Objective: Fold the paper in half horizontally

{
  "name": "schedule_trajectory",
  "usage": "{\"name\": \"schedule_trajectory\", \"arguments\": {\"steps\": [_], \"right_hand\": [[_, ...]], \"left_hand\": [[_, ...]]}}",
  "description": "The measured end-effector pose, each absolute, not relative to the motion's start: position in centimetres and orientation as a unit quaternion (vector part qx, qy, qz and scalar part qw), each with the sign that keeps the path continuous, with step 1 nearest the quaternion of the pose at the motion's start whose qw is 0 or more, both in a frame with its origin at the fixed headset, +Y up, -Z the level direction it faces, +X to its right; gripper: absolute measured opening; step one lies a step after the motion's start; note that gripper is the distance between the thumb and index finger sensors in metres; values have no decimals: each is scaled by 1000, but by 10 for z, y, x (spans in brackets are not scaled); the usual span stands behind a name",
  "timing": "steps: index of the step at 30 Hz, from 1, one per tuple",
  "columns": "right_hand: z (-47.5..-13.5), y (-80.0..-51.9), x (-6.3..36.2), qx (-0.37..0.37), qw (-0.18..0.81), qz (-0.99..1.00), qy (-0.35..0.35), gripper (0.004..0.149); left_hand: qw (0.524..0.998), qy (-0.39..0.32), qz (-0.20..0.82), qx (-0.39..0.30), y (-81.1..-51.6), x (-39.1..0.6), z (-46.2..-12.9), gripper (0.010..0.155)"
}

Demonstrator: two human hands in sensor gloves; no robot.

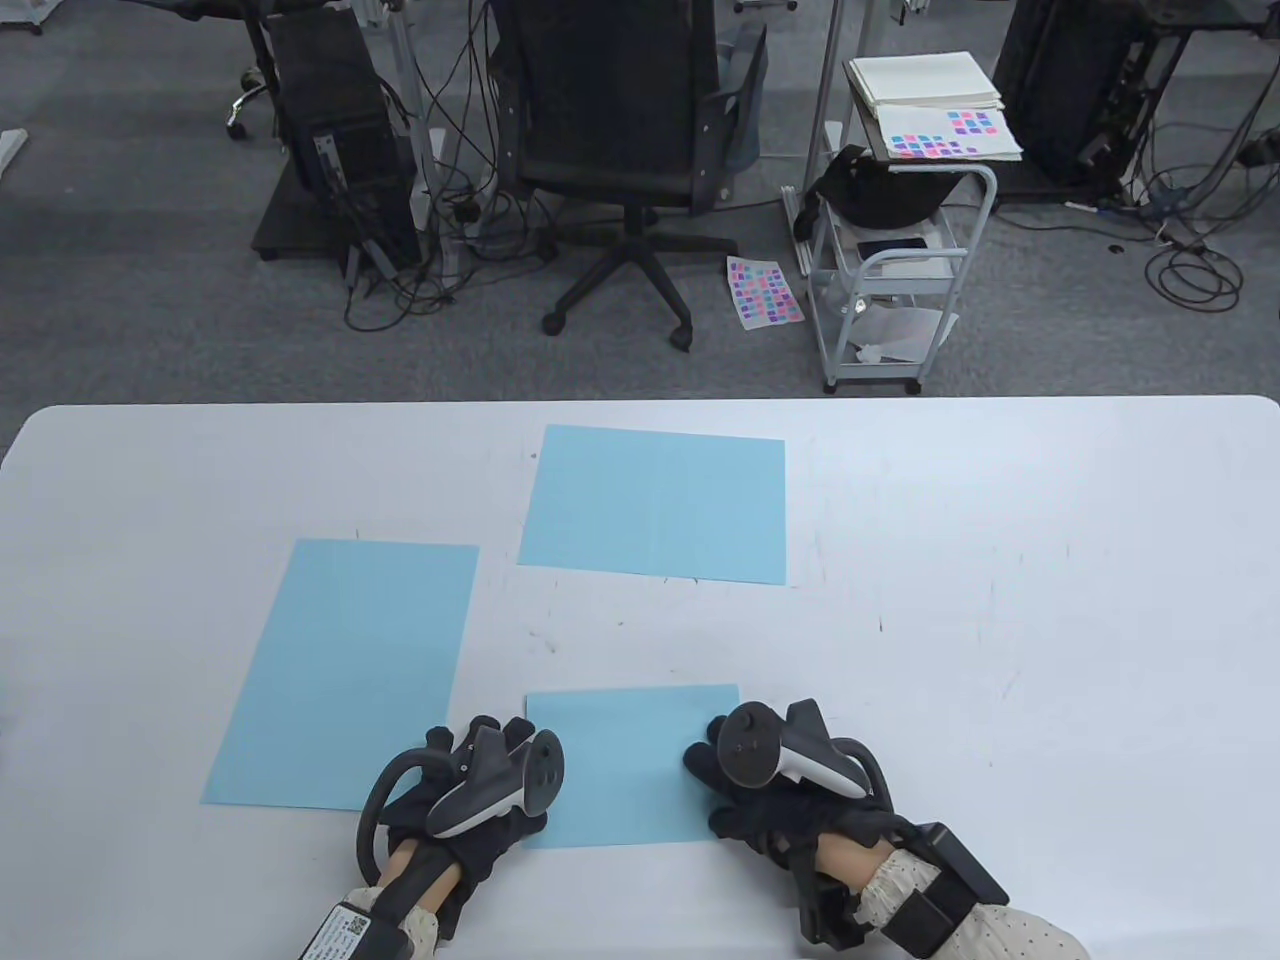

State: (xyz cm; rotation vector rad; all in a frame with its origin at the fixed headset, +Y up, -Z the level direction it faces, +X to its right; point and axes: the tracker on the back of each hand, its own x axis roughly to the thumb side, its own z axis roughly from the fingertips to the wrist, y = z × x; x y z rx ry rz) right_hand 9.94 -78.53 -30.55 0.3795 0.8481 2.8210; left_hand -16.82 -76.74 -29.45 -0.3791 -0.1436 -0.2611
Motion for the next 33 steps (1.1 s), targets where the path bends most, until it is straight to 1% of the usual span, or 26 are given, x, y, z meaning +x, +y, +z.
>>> {"name": "schedule_trajectory", "arguments": {"steps": [6,10,16,21,26,33], "right_hand": [[-306,-785,100,128,85,946,284,68],[-306,-785,100,128,86,946,284,68],[-306,-785,100,127,86,948,281,68],[-306,-785,101,128,88,948,279,67],[-307,-785,102,130,88,947,279,67],[-307,-786,103,129,88,947,279,67]], "left_hand": [[974,-56,-109,-190,-752,-153,-302,68],[974,-70,-75,-204,-747,-133,-309,67],[967,-102,-62,-223,-751,-96,-318,66],[960,-123,-48,-247,-760,-77,-319,66],[955,-115,-63,-267,-770,-74,-321,67],[955,-107,-73,-265,-773,-79,-322,67]]}}
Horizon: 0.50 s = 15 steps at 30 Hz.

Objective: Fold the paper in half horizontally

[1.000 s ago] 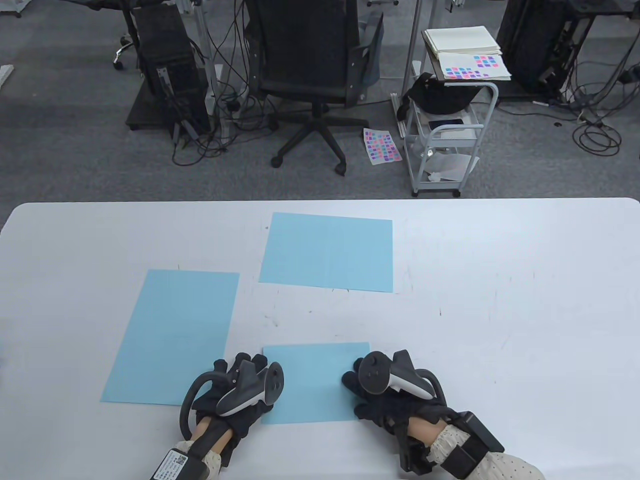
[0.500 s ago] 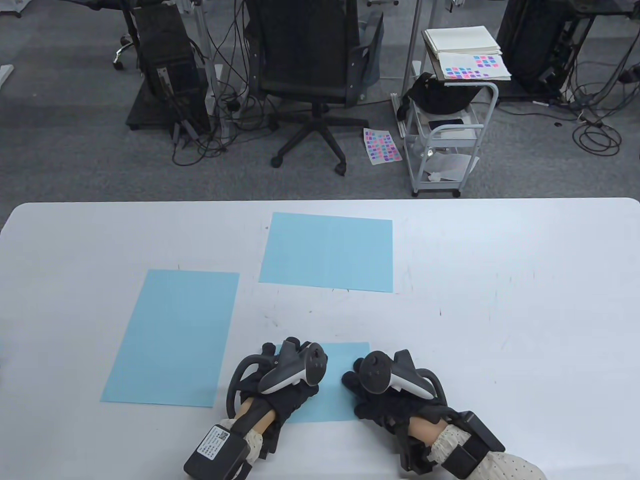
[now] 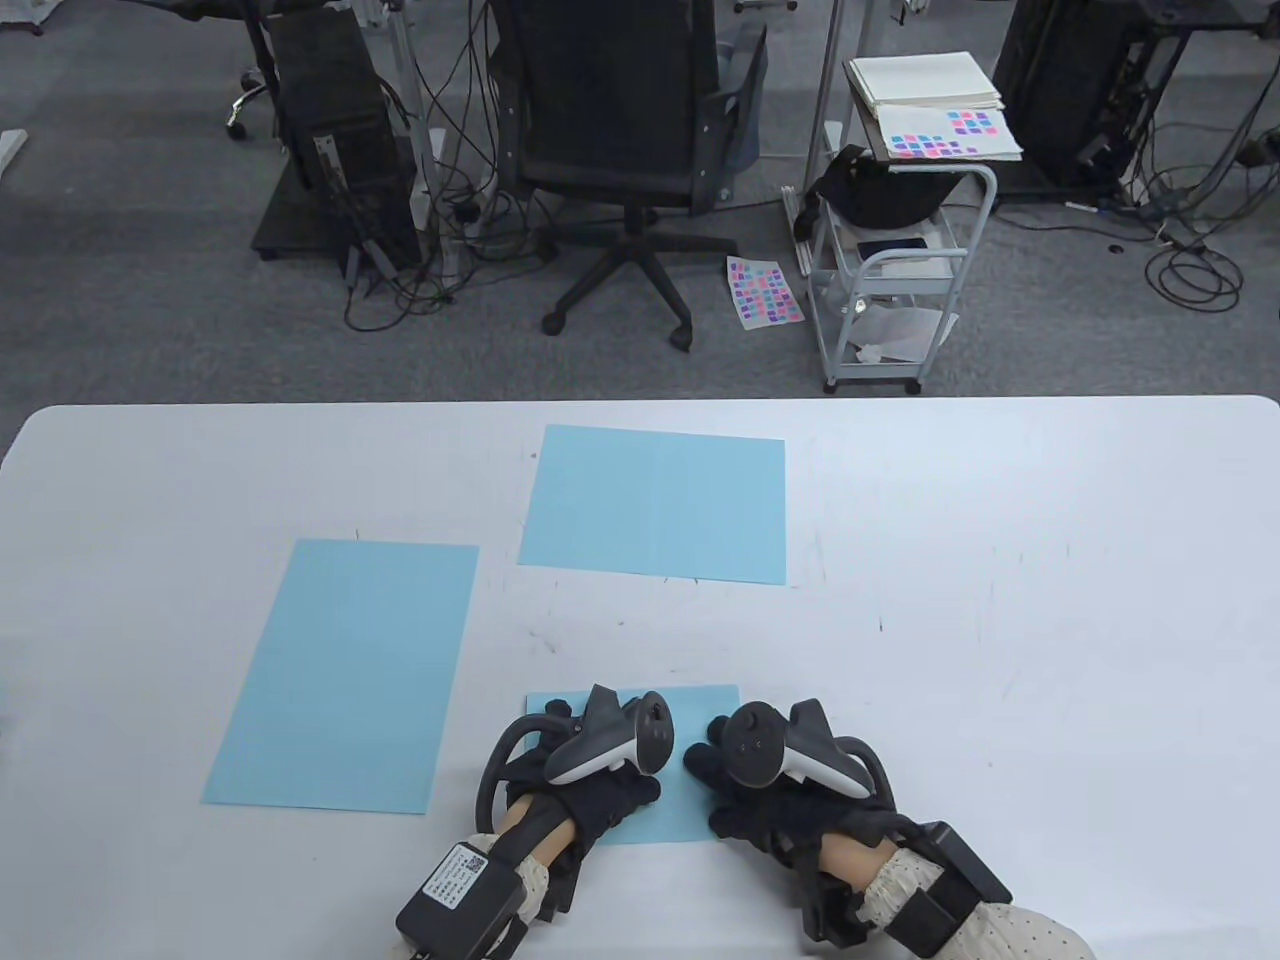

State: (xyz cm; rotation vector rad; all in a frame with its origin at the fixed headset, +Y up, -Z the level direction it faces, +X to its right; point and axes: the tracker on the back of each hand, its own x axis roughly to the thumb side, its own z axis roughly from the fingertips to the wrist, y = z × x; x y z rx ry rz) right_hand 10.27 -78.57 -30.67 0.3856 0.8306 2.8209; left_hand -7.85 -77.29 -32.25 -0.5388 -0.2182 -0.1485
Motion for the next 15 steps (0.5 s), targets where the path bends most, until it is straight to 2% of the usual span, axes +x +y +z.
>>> {"name": "schedule_trajectory", "arguments": {"steps": [15], "right_hand": [[-307,-786,104,128,89,947,281,67]], "left_hand": [[964,-64,-86,-242,-769,-108,-331,66]]}}
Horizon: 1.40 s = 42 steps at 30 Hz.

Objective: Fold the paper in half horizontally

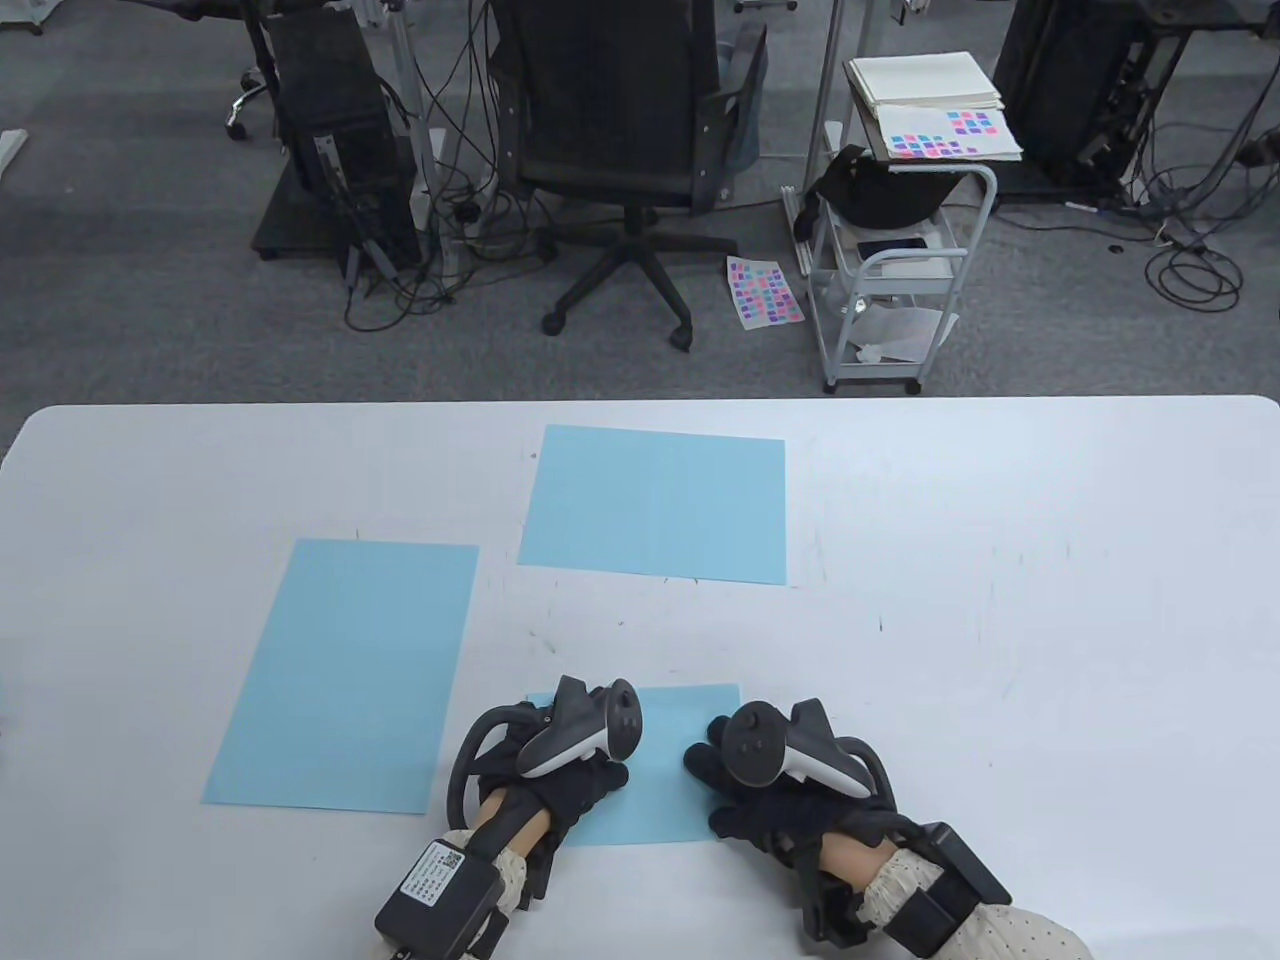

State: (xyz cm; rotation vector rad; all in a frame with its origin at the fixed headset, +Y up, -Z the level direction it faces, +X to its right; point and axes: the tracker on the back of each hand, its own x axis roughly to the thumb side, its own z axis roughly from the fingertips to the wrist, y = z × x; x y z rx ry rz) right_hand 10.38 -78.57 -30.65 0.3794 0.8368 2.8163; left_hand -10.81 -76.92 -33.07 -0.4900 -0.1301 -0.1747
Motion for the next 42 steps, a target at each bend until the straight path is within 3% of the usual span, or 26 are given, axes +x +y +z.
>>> {"name": "schedule_trajectory", "arguments": {"steps": [34,42], "right_hand": [[-308,-785,104,122,87,949,277,67],[-308,-785,103,120,82,950,277,67]], "left_hand": [[972,-3,-52,-231,-764,-154,-335,67],[995,-15,-24,-101,-729,-156,-320,70]]}}
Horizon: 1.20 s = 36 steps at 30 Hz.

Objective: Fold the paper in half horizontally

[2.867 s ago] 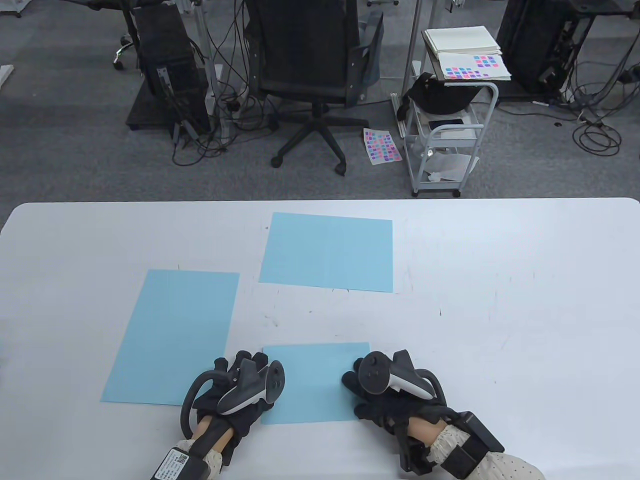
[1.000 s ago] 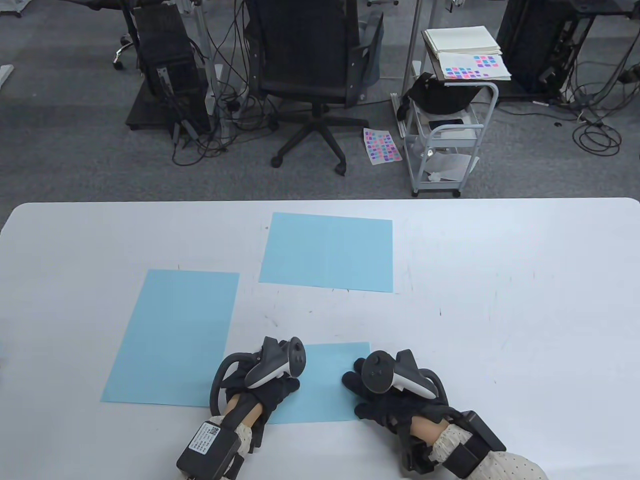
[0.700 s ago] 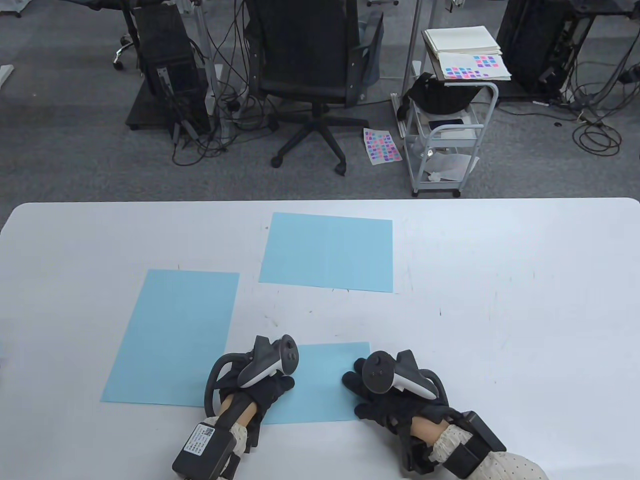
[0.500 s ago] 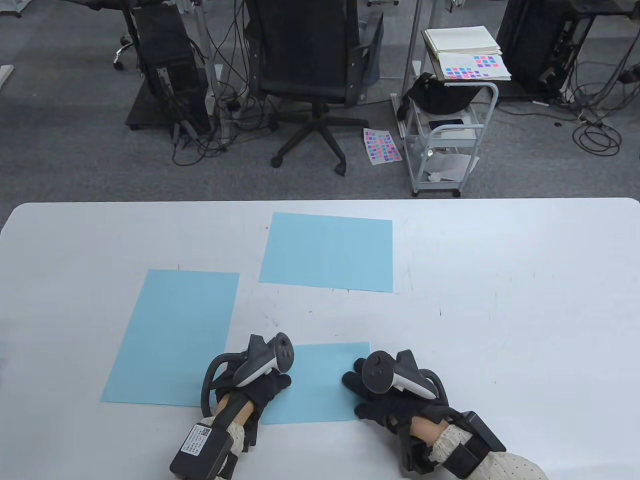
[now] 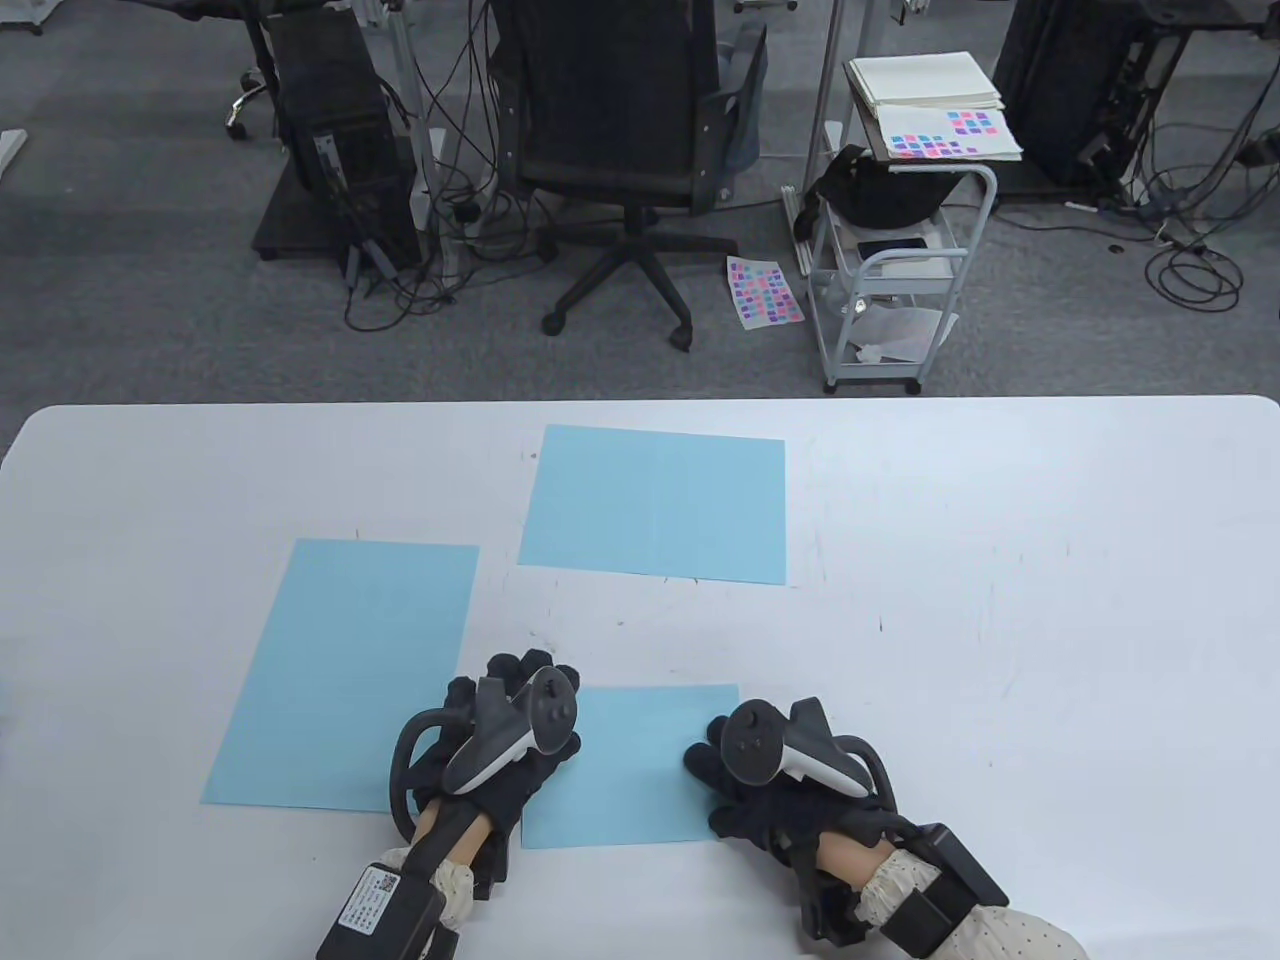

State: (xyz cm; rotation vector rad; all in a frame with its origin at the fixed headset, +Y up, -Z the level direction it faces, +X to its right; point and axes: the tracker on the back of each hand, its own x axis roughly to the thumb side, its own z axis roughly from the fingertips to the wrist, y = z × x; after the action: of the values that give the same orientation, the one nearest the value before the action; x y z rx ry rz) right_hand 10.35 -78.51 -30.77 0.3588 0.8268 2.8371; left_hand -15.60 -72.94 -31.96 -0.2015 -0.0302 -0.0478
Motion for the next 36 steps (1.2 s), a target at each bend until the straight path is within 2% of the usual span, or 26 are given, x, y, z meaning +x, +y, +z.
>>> {"name": "schedule_trajectory", "arguments": {"steps": [3,9,22,29,36], "right_hand": [[-308,-785,103,120,81,950,277,67],[-308,-785,103,121,81,950,276,67],[-309,-783,100,123,80,951,272,67],[-325,-760,93,93,116,960,237,67],[-338,-745,65,87,139,966,198,68]], "left_hand": [[998,-14,-12,-56,-718,-159,-315,71],[1000,-9,-14,5,-713,-166,-305,73],[1000,-3,-20,-8,-726,-183,-299,73],[1000,-6,-19,-7,-726,-182,-296,73],[1000,-13,-19,-4,-725,-182,-295,74]]}}
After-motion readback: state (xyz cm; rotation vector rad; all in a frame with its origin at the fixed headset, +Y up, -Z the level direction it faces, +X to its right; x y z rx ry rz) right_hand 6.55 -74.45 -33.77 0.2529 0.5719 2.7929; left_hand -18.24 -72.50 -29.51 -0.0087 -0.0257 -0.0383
